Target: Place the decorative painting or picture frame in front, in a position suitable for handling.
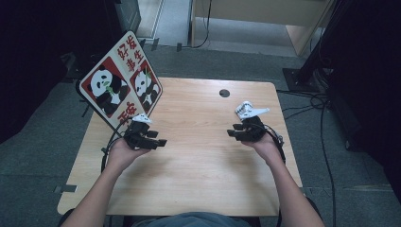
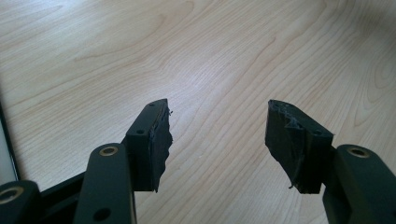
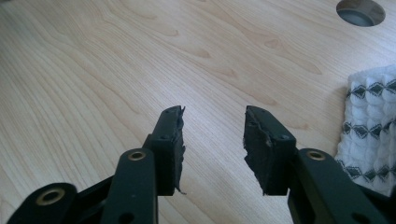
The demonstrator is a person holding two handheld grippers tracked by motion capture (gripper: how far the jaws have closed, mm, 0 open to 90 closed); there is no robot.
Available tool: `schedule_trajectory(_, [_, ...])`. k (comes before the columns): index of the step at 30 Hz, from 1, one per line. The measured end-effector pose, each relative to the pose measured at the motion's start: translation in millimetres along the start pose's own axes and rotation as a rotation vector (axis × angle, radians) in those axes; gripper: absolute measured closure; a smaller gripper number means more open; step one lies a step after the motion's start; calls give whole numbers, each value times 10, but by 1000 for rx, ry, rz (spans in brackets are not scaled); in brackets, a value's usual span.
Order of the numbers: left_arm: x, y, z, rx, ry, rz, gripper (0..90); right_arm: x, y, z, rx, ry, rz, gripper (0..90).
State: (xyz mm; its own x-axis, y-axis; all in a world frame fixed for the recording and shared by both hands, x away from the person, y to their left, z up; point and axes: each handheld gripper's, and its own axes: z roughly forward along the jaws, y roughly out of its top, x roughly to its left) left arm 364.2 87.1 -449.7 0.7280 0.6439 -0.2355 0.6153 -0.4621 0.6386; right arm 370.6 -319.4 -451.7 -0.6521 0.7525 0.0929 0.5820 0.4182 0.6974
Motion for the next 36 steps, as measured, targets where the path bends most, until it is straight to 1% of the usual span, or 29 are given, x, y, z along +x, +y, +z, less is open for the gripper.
schedule_trajectory(1, [2,1,-1,0,-1,0,406,-12,3,4,10,5,19,550])
schedule_trajectory(2, [4,2,-1,0,-2,-1,406,-12,3,4,10,5,19,550])
schedule_trajectory(3, [4,2,-1,0,-2,-1,407,-22,3,2,12,15,33,550])
schedule_trajectory(5, [2,1,-1,2,-3,-1,409,-34,2,-3,11,20,41,552])
schedule_trajectory(6, [-1,-1,-2,1,-4,-5,416,-41,1,-7,10,25,54,558])
schedule_trajectory(8, [0,-5,-14,4,-8,-2,419,-42,2,-7,11,26,54,555])
schedule_trajectory(9, [0,-6,-19,3,-9,-2,421,-38,7,-1,15,20,42,534])
schedule_trajectory(13, [7,-17,-37,-6,-7,-10,421,-26,8,14,29,10,31,519])
schedule_trajectory(20, [-1,-54,-83,-22,-3,-21,418,-34,30,56,47,1,10,518])
schedule_trajectory(21, [-3,-63,-92,-21,0,-22,416,-30,44,69,48,10,5,517])
schedule_trajectory(25, [-1,-92,-130,-28,4,-27,413,-24,63,80,46,11,-3,509])
schedule_trajectory(27, [0,-113,-153,-37,9,-36,412,-23,74,92,52,11,-3,508])
schedule_trajectory(28, [3,-125,-167,-40,9,-39,412,-27,80,104,48,10,-10,508])
schedule_trajectory(35, [13,-226,-301,-68,31,-65,410,-24,163,162,35,34,-12,507])
schedule_trajectory(36, [17,-239,-328,-68,33,-67,410,-15,186,188,38,42,-24,505])
